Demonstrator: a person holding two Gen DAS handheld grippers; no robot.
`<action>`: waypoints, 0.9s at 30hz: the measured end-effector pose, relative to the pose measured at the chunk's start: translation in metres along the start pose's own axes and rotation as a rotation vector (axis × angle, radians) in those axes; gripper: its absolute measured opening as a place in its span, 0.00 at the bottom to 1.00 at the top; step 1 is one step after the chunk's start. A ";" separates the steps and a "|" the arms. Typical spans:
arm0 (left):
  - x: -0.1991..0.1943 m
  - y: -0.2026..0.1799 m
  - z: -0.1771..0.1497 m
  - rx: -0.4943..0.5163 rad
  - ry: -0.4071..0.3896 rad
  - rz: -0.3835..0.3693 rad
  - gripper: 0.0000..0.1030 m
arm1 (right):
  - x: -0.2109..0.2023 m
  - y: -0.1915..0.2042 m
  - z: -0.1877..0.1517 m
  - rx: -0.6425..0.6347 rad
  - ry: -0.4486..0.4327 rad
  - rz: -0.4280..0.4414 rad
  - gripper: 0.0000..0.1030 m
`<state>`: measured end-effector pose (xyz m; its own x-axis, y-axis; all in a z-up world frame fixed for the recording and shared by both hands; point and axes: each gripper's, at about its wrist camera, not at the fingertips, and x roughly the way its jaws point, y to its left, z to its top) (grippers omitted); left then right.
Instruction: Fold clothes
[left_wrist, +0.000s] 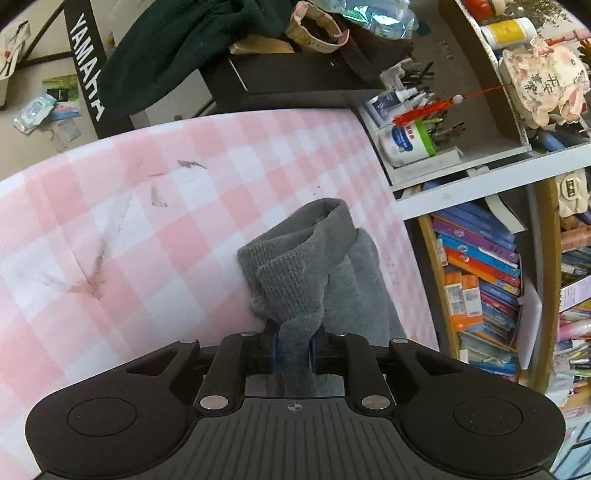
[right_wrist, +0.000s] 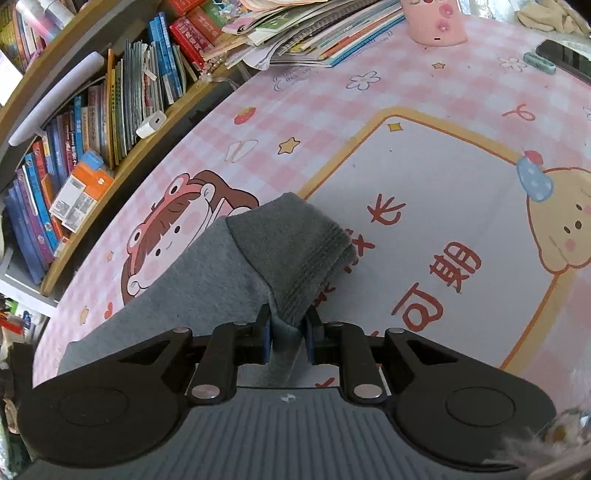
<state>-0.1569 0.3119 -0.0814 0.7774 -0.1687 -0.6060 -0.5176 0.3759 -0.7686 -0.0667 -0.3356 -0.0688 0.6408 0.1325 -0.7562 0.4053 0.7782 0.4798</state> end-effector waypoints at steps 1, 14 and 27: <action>0.000 0.000 0.000 -0.005 -0.001 0.005 0.21 | 0.000 0.000 -0.001 0.000 -0.002 -0.006 0.21; 0.001 0.008 -0.002 -0.039 -0.019 -0.037 0.30 | -0.037 0.035 -0.050 -0.205 0.102 0.021 0.47; 0.004 0.011 -0.002 -0.046 -0.022 -0.078 0.34 | -0.023 0.191 -0.117 -0.933 0.130 0.199 0.61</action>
<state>-0.1605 0.3136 -0.0928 0.8233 -0.1754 -0.5398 -0.4709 0.3199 -0.8222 -0.0802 -0.1182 -0.0114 0.5421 0.3381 -0.7693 -0.4204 0.9018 0.1000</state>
